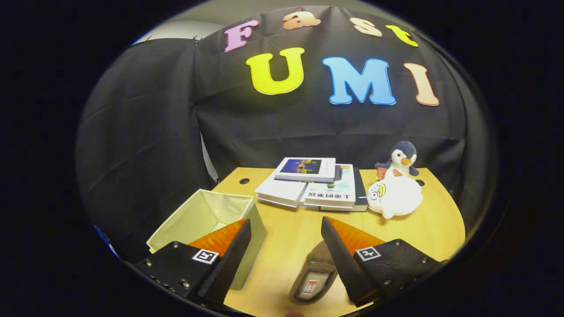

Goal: Open the storage box then place both shoes into the box .Put the left shoe in first, then the right shoe, with the right side of both shoes facing outward in a uniform manner.

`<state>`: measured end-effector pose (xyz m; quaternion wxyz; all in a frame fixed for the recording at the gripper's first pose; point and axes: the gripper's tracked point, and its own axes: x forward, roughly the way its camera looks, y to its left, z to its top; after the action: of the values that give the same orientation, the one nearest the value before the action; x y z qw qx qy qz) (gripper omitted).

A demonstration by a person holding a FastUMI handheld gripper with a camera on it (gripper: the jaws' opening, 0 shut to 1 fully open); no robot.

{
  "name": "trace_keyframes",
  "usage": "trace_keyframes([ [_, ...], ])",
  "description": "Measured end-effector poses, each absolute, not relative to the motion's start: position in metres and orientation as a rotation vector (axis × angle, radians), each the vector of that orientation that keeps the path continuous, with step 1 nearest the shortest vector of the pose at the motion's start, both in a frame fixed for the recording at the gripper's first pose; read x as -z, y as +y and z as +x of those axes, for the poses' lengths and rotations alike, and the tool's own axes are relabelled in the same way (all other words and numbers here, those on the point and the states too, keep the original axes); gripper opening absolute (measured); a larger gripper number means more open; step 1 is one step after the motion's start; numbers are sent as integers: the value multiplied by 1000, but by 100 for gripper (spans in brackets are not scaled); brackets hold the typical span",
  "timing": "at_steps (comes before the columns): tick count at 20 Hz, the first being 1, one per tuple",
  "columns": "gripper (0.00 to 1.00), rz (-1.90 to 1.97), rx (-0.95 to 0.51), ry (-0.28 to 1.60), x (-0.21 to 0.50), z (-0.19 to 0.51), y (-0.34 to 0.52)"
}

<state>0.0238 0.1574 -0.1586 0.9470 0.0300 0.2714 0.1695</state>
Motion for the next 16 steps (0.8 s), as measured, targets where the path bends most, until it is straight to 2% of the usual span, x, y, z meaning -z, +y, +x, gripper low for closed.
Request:
trace_keyframes([
  [7, 98, 51, -235, 647, 220, 22, 109],
  [16, 98, 42, -175, 807, 294, -2, 84],
])
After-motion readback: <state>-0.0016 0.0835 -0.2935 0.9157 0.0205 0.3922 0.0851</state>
